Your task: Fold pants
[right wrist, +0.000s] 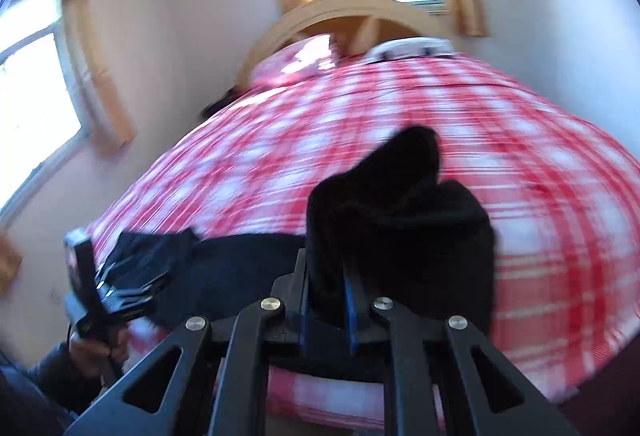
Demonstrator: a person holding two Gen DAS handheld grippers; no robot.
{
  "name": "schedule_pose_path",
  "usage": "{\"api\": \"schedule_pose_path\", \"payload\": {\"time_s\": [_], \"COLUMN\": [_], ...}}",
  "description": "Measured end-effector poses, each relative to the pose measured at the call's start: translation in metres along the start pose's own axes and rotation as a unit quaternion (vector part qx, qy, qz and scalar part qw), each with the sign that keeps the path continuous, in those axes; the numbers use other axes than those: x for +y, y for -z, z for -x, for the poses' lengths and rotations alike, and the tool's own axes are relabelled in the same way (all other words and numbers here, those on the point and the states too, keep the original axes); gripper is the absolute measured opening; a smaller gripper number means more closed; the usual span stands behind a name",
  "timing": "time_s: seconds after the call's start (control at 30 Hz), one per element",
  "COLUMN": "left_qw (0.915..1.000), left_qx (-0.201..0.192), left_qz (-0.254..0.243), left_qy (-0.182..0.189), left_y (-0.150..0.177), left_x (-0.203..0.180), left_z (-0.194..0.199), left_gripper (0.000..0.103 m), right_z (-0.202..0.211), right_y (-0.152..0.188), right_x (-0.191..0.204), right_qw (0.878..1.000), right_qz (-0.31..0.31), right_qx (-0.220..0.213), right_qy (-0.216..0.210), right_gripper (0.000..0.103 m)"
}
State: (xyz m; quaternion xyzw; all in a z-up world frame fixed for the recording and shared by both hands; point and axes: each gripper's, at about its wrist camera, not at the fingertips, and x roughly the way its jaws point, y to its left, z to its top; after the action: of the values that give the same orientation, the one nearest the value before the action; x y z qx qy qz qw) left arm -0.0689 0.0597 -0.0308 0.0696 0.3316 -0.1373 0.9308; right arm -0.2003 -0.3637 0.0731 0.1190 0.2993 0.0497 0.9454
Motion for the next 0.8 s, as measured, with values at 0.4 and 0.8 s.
{"api": "schedule_pose_path", "payload": {"time_s": [0.4, 0.8], "left_qw": [0.9994, 0.9996], "left_qx": [-0.001, -0.016], "left_qz": [0.034, 0.011], "left_qy": [-0.008, 0.021], "left_y": [0.005, 0.001], "left_x": [0.038, 0.024], "left_z": [-0.005, -0.002], "left_gripper": [0.103, 0.103], "right_z": [-0.121, -0.08], "right_y": [0.081, 0.032], "right_x": [0.121, 0.085], "right_qw": [0.992, 0.997], "right_qz": [0.117, 0.011], "right_qx": [0.037, -0.062], "right_qy": [-0.025, -0.052], "right_gripper": [0.068, 0.067]}}
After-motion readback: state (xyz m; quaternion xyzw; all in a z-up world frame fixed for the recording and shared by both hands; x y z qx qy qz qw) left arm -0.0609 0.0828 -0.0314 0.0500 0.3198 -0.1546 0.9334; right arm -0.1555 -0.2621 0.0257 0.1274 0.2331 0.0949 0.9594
